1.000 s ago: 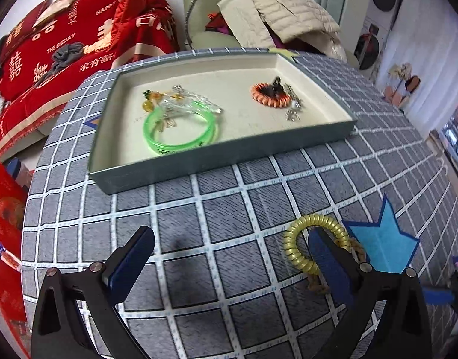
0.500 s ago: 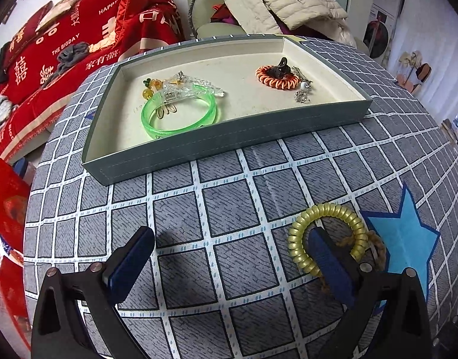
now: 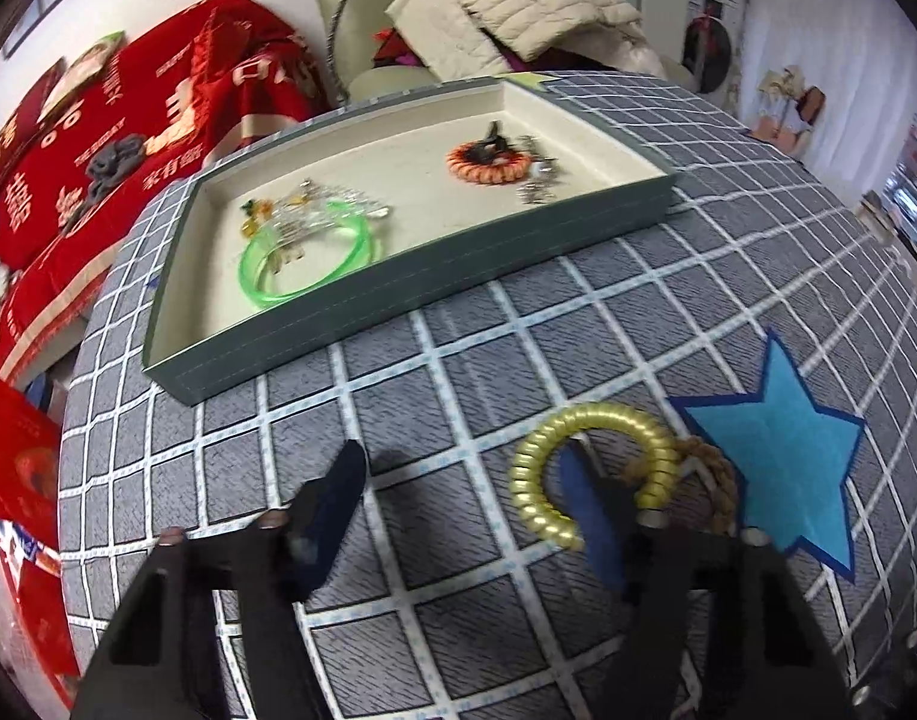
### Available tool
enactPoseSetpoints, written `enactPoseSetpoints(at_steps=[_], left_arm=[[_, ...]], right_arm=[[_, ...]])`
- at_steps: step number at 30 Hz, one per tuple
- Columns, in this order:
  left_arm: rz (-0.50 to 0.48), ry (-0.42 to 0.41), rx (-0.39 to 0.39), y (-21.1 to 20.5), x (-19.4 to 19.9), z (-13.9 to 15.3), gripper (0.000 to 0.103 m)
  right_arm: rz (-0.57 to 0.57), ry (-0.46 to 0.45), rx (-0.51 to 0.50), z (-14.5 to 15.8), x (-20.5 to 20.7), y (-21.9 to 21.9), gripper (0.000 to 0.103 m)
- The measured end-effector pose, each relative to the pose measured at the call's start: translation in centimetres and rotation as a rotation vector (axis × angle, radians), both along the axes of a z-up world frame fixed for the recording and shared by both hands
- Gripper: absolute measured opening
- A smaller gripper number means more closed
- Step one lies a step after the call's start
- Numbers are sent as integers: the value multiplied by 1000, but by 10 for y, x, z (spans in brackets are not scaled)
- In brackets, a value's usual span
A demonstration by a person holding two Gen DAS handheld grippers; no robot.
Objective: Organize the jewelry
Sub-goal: 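Grasp the yellow coil hair tie with the left tool while the right tool grasps the brown coil tie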
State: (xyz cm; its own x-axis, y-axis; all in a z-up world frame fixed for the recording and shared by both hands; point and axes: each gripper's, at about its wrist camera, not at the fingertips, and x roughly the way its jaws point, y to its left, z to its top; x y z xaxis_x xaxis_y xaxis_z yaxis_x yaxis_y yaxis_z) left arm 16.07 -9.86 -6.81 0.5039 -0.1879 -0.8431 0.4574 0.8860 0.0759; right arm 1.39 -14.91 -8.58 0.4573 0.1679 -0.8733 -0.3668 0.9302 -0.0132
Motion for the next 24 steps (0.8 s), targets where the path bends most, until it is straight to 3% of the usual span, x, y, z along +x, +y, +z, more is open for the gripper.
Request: enactPoseSetpoints(at_steps=[3,5,7,8,24], left_arm=[[-43,6,-8,-7,-5,2,55],[-60,-4,4,-11,-8,2,52],[-78,0,-6,-13,-12,2,34],[-77,4,-12,-12,-12,2,32],[43,30,-185,37,-17,23,32]], right_arm=[[8,1,3,0,-2,3,25],[8,3,9,0,-3,4,16],[-1,4,13,1,-5,4,14],[-7,5,18,1,-7,4,13],[-130,22,157,14,1,-35,12]])
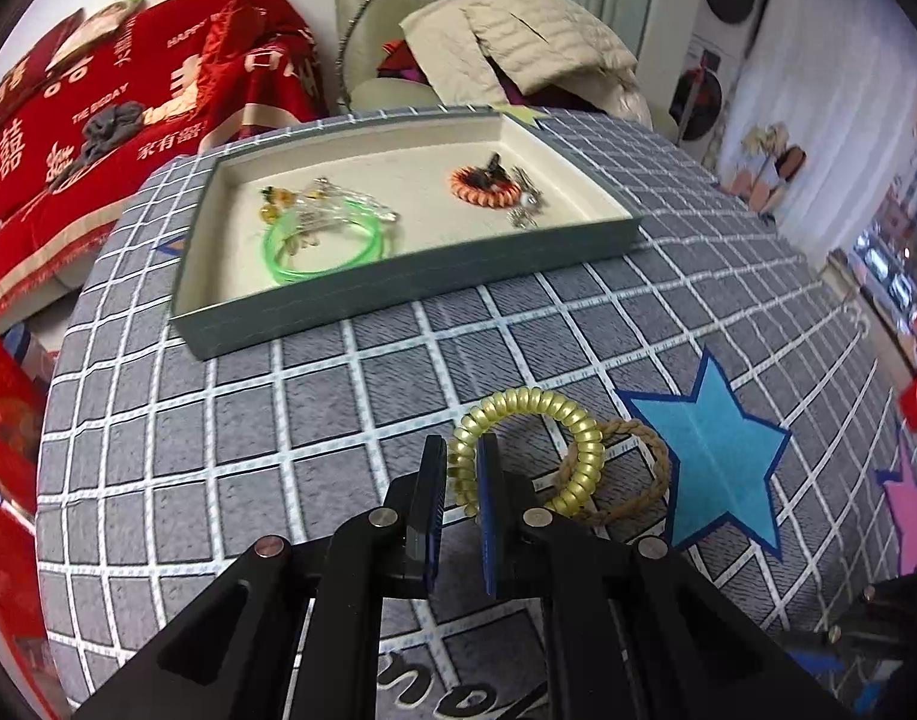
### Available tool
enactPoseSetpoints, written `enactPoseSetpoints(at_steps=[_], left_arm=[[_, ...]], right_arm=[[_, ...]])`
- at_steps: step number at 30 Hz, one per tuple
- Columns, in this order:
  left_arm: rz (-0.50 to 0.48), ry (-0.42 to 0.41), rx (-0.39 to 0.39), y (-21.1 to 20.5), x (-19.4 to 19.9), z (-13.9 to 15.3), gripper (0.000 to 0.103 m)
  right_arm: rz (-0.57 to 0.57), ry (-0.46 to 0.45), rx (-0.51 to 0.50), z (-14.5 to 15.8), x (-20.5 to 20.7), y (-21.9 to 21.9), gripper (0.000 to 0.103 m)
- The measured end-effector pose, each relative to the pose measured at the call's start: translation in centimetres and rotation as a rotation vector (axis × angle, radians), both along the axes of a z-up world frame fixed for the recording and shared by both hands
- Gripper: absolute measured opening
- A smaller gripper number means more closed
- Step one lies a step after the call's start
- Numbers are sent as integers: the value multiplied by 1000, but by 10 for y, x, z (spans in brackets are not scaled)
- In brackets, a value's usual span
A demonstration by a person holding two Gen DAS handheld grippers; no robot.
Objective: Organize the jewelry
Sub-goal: 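Grasp the yellow coil hair tie with the left tool while the right tool grasps the brown coil tie, then lift both coil hair ties toward the tray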
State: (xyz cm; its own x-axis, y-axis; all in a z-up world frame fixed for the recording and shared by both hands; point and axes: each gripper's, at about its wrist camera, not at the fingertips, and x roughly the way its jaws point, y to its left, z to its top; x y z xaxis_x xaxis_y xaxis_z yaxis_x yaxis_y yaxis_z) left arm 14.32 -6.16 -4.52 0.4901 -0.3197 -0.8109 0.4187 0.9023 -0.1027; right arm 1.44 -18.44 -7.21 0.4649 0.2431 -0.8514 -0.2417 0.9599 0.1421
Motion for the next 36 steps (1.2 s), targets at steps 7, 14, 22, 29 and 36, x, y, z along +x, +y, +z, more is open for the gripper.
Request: enactPoseSetpoints(at_steps=[7,14,22,29,36], left_arm=[[40,-13,-40,16,1,11,32],[73,-26,-67,29,4,22,32],[91,-58,-78,38,18,38,32],[124,-77,-77,46,42,48,32],[152,-83,-78,50,65,52,32]], right_arm=[[-49,-14,43,12,11,-16,12],[-97,-39,77,26,28,-32,12],[-166,-61,118,41,57,-53,12],[-210,-85,149,58,94,-70,12],[-229,-104,186,70,134,-80,12]])
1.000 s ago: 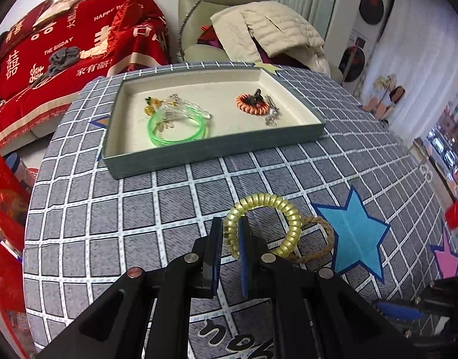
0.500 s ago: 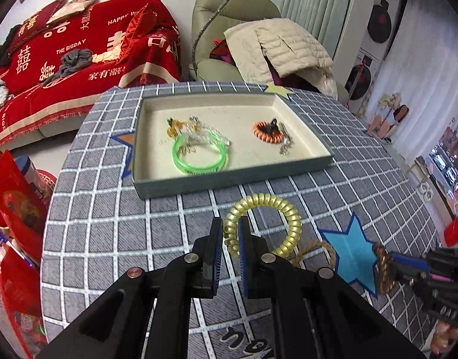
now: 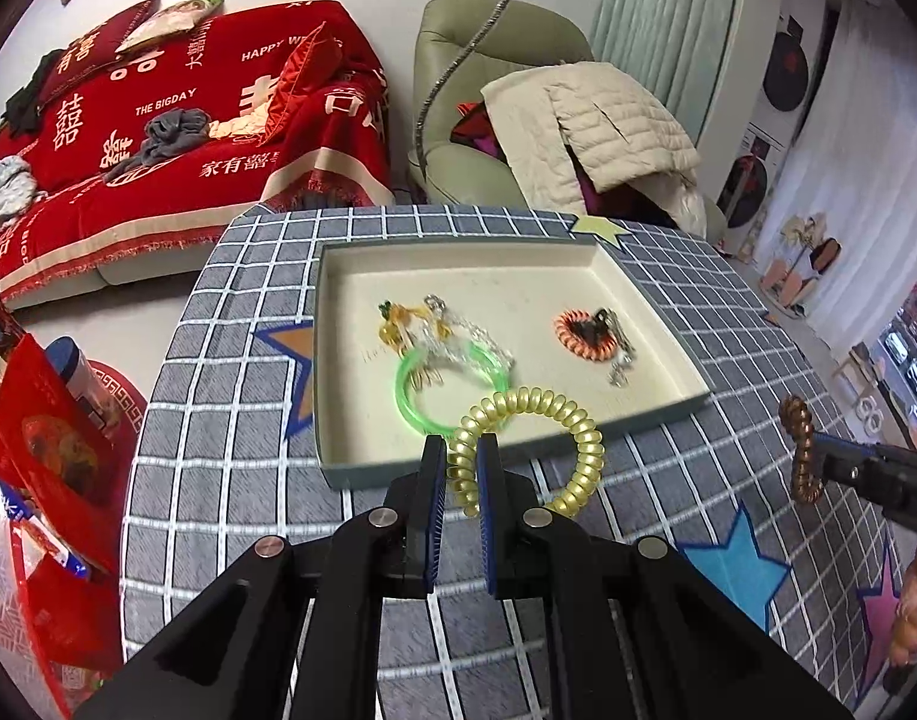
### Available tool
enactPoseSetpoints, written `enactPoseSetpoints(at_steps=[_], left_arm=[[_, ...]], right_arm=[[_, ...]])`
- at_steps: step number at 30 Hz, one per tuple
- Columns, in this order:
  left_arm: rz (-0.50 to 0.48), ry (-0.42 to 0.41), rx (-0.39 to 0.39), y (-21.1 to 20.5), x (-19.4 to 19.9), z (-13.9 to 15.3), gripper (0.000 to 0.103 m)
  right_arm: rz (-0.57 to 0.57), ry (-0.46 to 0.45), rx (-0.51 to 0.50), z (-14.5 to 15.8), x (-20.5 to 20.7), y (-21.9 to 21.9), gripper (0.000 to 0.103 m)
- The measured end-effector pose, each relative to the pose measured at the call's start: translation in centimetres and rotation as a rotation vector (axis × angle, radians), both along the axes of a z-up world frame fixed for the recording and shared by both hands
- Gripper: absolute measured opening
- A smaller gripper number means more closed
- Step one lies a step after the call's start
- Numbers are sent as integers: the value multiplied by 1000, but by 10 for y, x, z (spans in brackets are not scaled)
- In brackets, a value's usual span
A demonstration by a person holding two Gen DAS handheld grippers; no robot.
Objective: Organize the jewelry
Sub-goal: 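Lift both coil hair ties toward the tray, then lower the yellow tie with the left tool while the right tool lowers the brown tie into the tray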
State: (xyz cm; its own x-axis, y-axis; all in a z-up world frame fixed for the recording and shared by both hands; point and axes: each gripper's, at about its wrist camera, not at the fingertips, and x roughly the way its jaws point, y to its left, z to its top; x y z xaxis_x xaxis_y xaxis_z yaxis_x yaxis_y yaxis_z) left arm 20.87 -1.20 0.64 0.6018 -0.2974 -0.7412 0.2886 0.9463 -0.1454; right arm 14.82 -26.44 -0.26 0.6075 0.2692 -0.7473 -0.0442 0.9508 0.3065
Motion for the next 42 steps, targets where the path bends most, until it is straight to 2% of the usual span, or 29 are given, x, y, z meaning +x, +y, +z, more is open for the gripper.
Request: enactPoseSetpoints(at_steps=[9,20,28,36,42], left_arm=[[35,-5,13,-3,36,0,32],[84,7,52,-7,87,-13,32],[110,26,96,-13,112,-34,31],[100,52,149,-21,120,-60,31],[97,46,164,-23,121,-64,32]], right_arm=[[-32,12,34,2,55,-9,12],[-63,6,-34,-4,115,-11,12],[-82,19,-81,-27,153,-9,12],[-101,51,-119,-54,169,-9,12],[-90,65,-137,-65,172,-7,12]])
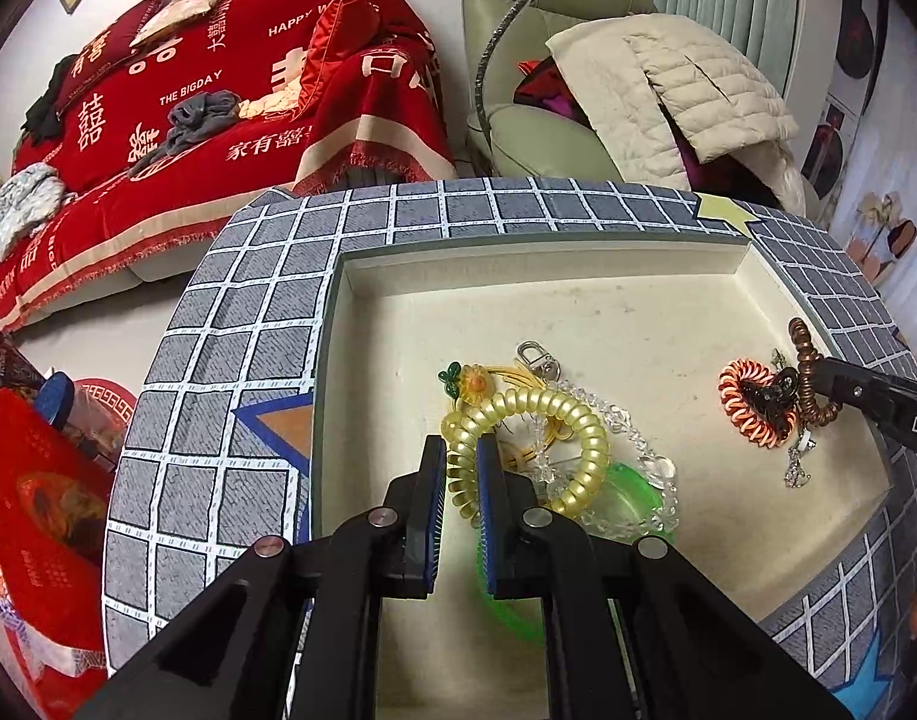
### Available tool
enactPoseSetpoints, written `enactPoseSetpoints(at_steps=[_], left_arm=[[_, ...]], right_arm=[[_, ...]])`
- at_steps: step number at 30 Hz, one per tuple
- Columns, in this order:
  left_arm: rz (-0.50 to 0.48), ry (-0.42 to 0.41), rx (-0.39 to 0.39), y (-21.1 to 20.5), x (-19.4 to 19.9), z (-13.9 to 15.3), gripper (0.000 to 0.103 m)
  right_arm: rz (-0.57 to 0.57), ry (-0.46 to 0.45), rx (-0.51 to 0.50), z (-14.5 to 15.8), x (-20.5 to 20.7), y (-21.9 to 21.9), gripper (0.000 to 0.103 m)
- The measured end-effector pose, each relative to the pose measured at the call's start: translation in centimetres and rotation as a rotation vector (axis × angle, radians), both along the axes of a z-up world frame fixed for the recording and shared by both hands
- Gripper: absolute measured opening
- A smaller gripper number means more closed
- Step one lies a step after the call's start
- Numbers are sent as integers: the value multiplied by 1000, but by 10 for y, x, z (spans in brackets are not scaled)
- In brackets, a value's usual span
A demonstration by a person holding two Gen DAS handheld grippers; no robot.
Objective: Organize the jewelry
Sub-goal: 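Lower the yellow tie with the left tool while the right tool lowers the brown tie into the tray, then open both tools and withdraw them from the tray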
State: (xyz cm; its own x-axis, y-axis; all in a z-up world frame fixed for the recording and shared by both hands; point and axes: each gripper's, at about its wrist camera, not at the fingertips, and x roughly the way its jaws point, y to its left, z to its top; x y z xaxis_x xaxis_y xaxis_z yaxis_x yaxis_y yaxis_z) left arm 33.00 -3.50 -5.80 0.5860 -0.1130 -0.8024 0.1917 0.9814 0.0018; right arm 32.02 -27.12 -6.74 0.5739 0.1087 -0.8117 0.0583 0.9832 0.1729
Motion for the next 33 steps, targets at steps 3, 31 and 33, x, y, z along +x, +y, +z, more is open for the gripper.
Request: enactPoseSetpoints(at_steps=[3,31,33], left_arm=[[1,-2,3,-1,0,0,32],[12,-81,71,-11,-20,18,32],[13,-81,64,-9,-23,20,32]], right_arm=[[-7,12,3,-4,0,0,12],[9,-61,50,27,-29,8,62],[12,-63,48,28,-31,8,62]])
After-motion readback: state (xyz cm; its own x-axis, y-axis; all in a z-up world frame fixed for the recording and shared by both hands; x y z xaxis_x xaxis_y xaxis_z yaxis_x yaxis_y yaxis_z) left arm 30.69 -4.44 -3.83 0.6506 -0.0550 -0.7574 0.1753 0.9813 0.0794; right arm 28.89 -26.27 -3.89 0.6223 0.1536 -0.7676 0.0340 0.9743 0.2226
